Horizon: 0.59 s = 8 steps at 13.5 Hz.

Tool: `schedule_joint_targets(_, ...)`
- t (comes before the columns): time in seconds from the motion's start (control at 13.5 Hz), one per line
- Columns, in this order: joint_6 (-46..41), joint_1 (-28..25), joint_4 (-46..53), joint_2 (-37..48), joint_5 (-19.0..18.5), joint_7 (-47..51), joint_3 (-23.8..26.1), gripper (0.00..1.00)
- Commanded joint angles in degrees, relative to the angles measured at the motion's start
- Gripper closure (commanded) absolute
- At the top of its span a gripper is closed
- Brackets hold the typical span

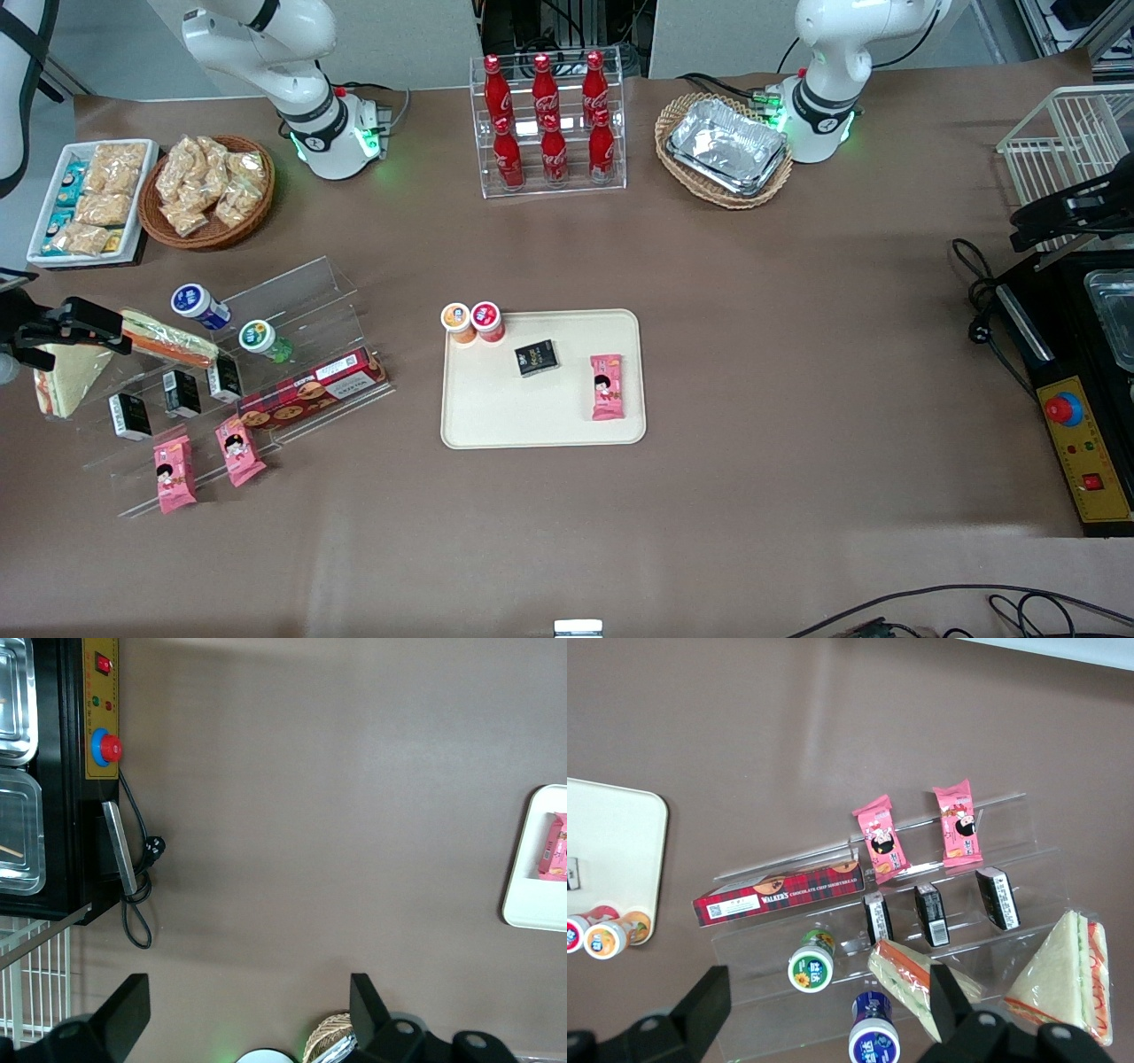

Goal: Place sandwich on tray
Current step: 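Move the right gripper down toward the wrapped sandwiches on the acrylic rack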

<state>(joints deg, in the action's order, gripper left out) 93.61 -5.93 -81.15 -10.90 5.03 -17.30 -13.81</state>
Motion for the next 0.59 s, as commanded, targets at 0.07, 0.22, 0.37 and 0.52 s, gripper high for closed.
schedule_joint_targets(0.07, -0.8, 0.1, 0.5, 0.3, -0.9, 0.2, 0.0, 0.0)
schedule_joint_targets(0.22, -0.8, 0.1, 0.5, 0.3, -0.9, 0.1, 0.0, 0.0)
schedule_joint_targets(0.37, -0.8, 0.1, 0.5, 0.3, -0.6, 0.0, 0.0, 0.0)
schedule_joint_targets(0.52, -0.9, 0.1, 0.5, 0.3, -0.5, 0.0, -0.1, 0.0)
